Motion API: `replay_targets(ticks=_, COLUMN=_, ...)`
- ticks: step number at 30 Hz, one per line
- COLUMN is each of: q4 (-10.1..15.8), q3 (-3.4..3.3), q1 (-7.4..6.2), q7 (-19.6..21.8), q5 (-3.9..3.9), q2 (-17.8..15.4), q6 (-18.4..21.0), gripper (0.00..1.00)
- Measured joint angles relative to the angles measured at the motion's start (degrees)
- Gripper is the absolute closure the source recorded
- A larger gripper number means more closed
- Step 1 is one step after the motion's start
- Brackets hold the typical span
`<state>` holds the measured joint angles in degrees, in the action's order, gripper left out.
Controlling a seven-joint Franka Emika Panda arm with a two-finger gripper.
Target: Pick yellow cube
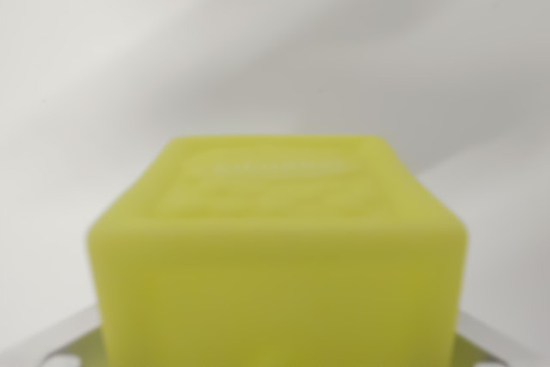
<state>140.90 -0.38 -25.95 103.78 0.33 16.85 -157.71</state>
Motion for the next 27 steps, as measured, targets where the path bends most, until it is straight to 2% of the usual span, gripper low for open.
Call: replay_targets(ticks=27, q4=0.41, q3=0.0, q1=0.03, q7=0.14, q5=-0.19, q2=-10.1, q6=9.71, gripper=1.0)
